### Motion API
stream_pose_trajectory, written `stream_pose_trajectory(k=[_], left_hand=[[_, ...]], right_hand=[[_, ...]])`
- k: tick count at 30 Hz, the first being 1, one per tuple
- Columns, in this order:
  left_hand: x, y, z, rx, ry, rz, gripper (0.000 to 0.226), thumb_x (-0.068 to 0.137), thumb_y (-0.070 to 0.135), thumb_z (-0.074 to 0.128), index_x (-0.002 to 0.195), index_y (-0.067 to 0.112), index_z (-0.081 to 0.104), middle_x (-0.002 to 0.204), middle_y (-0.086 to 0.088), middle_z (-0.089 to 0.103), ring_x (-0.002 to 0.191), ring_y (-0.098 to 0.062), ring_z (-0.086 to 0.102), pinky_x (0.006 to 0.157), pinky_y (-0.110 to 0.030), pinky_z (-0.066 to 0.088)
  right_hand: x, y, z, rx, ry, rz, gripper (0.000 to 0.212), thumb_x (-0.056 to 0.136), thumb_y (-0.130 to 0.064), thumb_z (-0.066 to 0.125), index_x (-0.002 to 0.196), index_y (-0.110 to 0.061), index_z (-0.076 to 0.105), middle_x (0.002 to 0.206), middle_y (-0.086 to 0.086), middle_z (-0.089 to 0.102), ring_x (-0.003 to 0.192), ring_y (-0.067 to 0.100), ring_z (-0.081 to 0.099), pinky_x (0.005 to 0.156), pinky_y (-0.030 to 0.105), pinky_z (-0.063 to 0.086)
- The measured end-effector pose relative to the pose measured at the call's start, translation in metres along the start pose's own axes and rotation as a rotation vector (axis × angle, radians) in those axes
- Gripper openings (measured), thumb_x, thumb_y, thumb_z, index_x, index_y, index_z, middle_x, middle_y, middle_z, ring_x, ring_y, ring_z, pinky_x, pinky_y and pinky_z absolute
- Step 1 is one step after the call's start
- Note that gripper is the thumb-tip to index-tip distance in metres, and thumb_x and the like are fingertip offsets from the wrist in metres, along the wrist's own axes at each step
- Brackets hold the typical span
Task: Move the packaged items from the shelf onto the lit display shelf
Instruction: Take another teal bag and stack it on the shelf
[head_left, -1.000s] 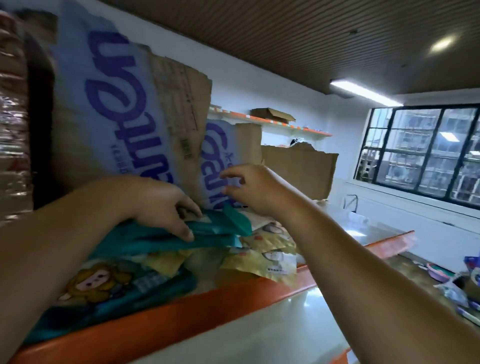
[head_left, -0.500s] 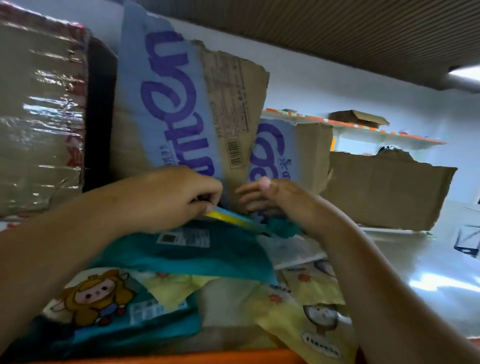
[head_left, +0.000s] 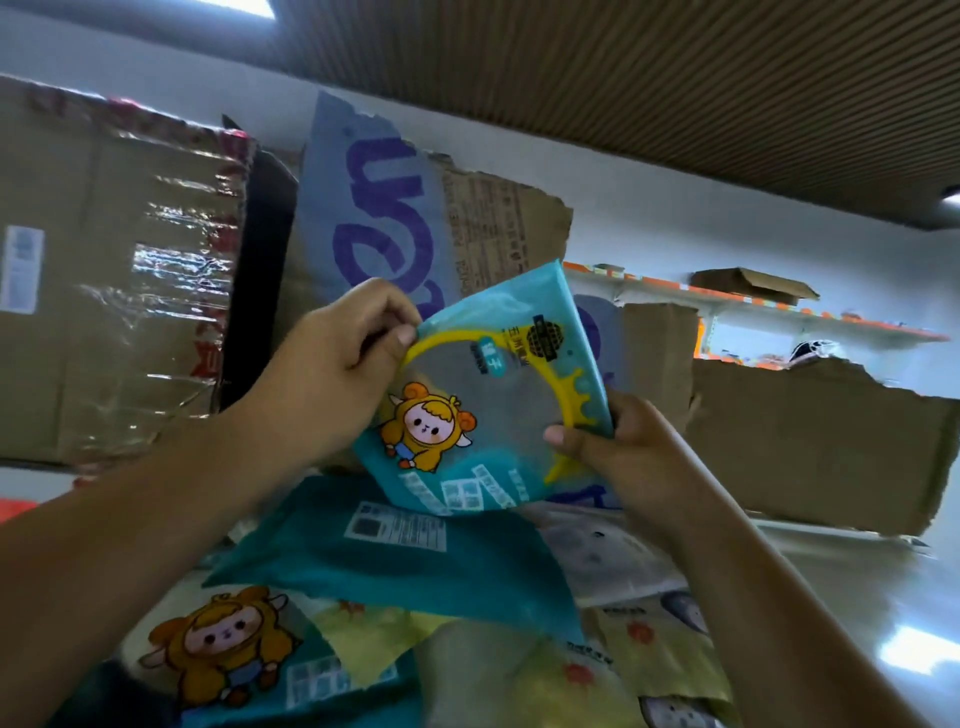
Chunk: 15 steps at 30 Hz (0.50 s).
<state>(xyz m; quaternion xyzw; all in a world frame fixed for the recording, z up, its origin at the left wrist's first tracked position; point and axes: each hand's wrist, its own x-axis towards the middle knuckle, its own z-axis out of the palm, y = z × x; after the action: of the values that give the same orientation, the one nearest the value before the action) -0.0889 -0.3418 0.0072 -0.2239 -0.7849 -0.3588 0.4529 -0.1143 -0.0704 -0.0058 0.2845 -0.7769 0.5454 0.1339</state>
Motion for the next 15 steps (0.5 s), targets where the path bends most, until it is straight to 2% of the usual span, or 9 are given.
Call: stream_pose_trajectory(k=[2,4,5,7,9,11,13,15], left_hand=[[-0.002,-0.002,0.0,0.038,-0.027,0.038,0.013,0.101,0.029,0.053,0.112,0.035,0.057,0.103,0.017,0.066,0.097,-0.003,0.062,0.081,-0.029,0.053],[-0.003,-0.001,-0.001,0.15,-0.091,0.097,0.028,0.099,0.041,0.055,0.127,0.038,0.055,0.123,0.02,0.06,0.11,0.0,0.055,0.092,-0.03,0.05],[-0.003,0.0,-0.002,0.213,-0.145,0.121,0.039,0.097,0.05,0.056,0.134,0.04,0.052,0.133,0.021,0.055,0.117,0.002,0.049,0.098,-0.03,0.047],[-0.005,0.003,-0.005,0.368,-0.291,0.19,0.068,0.086,0.077,0.051,0.147,0.05,0.037,0.152,0.02,0.039,0.137,0.001,0.032,0.114,-0.034,0.033],[-0.006,0.005,-0.006,0.492,-0.443,0.247,0.094,0.067,0.099,0.034,0.151,0.06,0.014,0.164,0.023,0.012,0.15,-0.002,0.002,0.12,-0.04,0.009],[-0.007,0.007,-0.005,0.519,-0.546,0.3,0.108,0.056,0.106,0.031,0.15,0.063,0.004,0.165,0.027,-0.006,0.152,-0.007,-0.018,0.118,-0.044,-0.005],[-0.009,0.011,-0.003,0.51,-0.624,0.352,0.117,0.051,0.105,0.044,0.151,0.062,0.001,0.163,0.031,-0.012,0.152,-0.009,-0.024,0.118,-0.05,-0.008],[-0.01,0.014,-0.001,0.528,-0.688,0.38,0.118,0.053,0.1,0.053,0.15,0.065,-0.004,0.161,0.034,-0.014,0.152,-0.008,-0.023,0.121,-0.054,-0.006]], right_hand=[[0.003,0.001,-0.004,0.056,0.079,0.012,0.02,0.087,-0.011,0.073,0.103,-0.001,0.065,0.095,0.019,0.072,0.093,0.035,0.07,0.084,0.051,0.058],[0.003,0.002,-0.006,0.199,0.116,0.045,0.026,0.085,-0.01,0.073,0.11,-0.01,0.066,0.104,0.016,0.073,0.098,0.038,0.07,0.08,0.06,0.058],[0.003,0.001,-0.006,0.268,0.131,0.065,0.031,0.084,-0.009,0.073,0.114,-0.011,0.065,0.105,0.015,0.074,0.099,0.038,0.071,0.078,0.06,0.058],[0.001,0.0,-0.006,0.362,0.167,0.081,0.039,0.081,-0.009,0.071,0.119,-0.011,0.062,0.104,0.012,0.074,0.094,0.033,0.072,0.073,0.05,0.06],[0.0,-0.001,-0.006,0.436,0.211,0.097,0.032,0.086,-0.006,0.067,0.117,-0.013,0.062,0.098,0.007,0.075,0.085,0.022,0.074,0.064,0.039,0.06],[-0.002,-0.001,-0.008,0.485,0.25,0.139,0.025,0.093,-0.002,0.06,0.116,-0.013,0.062,0.091,0.004,0.075,0.077,0.018,0.073,0.058,0.033,0.058],[-0.005,-0.004,-0.01,0.512,0.258,0.184,0.025,0.096,-0.003,0.057,0.119,-0.013,0.061,0.095,0.006,0.074,0.076,0.02,0.073,0.056,0.034,0.058],[-0.007,-0.006,-0.012,0.541,0.257,0.25,0.025,0.098,-0.005,0.057,0.121,-0.014,0.062,0.103,0.013,0.072,0.078,0.026,0.073,0.057,0.036,0.059]])
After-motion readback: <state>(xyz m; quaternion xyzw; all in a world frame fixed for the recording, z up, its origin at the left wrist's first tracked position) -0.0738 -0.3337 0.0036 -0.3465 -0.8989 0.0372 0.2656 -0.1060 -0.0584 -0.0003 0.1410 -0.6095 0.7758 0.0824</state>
